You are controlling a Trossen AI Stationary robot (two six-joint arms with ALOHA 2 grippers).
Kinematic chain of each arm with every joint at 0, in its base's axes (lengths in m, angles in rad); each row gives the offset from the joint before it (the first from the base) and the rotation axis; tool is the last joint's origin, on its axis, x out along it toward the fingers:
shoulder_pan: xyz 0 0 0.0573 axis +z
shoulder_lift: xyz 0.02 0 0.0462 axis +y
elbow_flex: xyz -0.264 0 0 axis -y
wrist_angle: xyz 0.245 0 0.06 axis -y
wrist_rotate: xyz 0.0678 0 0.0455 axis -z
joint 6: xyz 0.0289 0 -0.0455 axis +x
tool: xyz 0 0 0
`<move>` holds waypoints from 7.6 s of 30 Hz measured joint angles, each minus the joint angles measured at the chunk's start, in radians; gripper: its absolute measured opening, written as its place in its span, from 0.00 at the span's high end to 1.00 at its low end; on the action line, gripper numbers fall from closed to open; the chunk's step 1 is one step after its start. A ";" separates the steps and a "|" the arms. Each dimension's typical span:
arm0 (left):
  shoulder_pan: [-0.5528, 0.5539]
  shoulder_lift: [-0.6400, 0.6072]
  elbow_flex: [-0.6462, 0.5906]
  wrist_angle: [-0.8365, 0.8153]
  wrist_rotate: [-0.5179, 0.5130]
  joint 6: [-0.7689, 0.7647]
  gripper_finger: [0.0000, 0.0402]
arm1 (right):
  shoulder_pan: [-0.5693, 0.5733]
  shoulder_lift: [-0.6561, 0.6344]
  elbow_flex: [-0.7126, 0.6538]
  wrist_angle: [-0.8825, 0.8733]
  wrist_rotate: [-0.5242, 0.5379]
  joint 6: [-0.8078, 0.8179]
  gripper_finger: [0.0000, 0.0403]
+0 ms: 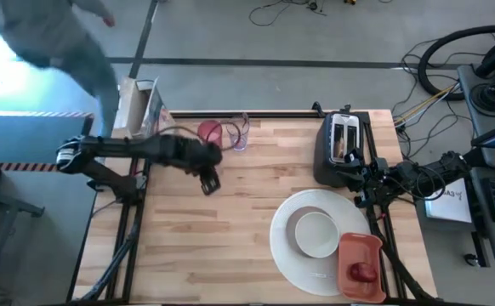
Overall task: Arrange a breakfast setting
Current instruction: Remove the white bowl from the peach plate
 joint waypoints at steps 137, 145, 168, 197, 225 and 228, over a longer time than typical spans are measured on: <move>-0.301 -0.026 -0.290 0.721 -0.032 0.027 0.68 | 0.101 1.356 1.144 -1.708 -0.166 0.132 0.76; -0.303 -0.026 -0.291 0.721 -0.031 0.028 0.68 | 0.085 1.396 1.144 -1.685 -0.211 0.090 0.76; -0.304 -0.026 -0.293 0.718 -0.030 0.029 0.68 | 0.076 1.427 1.143 -1.639 -0.343 0.042 0.97; -0.304 -0.028 -0.293 0.685 -0.024 0.037 0.68 | -0.512 1.395 1.294 -1.571 -0.419 -0.182 0.98; -0.280 -0.034 -0.293 0.640 -0.032 0.037 0.68 | -0.932 1.558 1.294 -1.451 -0.415 -0.174 0.95; -0.278 -0.037 -0.293 0.639 -0.032 0.037 0.68 | -0.932 1.537 1.294 -1.450 -0.383 -0.173 0.88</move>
